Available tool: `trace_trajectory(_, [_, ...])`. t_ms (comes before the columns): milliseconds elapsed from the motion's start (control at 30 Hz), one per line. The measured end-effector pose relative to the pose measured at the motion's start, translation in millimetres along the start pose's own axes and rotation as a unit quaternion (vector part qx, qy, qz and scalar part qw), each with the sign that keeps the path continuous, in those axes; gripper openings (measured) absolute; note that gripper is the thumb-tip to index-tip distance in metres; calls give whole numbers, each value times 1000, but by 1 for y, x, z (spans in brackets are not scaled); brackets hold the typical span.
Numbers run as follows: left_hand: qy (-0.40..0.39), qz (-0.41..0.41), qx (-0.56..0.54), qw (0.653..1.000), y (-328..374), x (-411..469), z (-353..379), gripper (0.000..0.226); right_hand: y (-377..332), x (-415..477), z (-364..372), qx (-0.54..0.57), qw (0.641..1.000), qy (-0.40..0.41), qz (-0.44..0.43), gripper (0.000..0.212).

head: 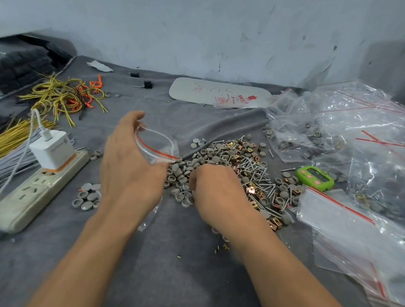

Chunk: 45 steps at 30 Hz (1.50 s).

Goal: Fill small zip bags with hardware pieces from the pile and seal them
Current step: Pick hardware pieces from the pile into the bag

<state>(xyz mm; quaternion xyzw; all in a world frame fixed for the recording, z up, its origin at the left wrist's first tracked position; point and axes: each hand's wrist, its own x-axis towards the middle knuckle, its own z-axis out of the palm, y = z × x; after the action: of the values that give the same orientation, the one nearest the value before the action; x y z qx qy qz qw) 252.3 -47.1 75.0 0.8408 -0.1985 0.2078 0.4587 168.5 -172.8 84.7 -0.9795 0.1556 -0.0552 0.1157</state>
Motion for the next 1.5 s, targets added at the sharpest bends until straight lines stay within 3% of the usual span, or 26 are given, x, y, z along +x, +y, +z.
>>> trace_trajectory(100, [-16,11,17,1000,-3,3,1,84,9,2,-2,114,991,59,37,19])
trace_trajectory(200, [-122,41,57,990,0,-3,9,91,19,6,-7,304,934,183,37,11])
trace_trajectory(300, [-227,60,19,972,8,-9,16,91,20,9,-9,397,901,169,42,9])
trace_trajectory(500, [-340,68,-22,938,26,-11,23,120,15,17,1,305,943,119,62,4])
trace_trajectory(600, [-358,76,-25,930,27,-11,23,123,17,21,-2,273,958,79,45,10])
trace_trajectory(700, [-319,67,-36,945,24,-10,19,110,13,20,-2,360,929,74,30,13])
trace_trajectory(800, [-214,2,-59,975,15,-4,12,94,13,19,-5,469,865,168,64,15])
trace_trajectory(833, [-177,-16,-67,982,11,0,9,93,13,19,-5,467,859,196,73,17])
trace_trajectory(933, [-57,-41,-90,993,4,10,-5,90,6,15,-1,372,907,184,65,20])
trace_trajectory(1067, [42,-23,-108,993,-4,20,-27,84,-31,7,23,215,976,23,-19,27])
trace_trajectory(1267, [36,-28,-93,995,-29,31,-59,85,-74,14,43,144,982,-49,-110,52])
trace_trajectory(1433, [35,-20,-87,995,-43,37,-84,83,-97,19,59,143,976,-36,-158,16])
trace_trajectory(1500, [37,-18,-91,995,-44,37,-93,83,-103,19,66,161,975,-13,-152,19])
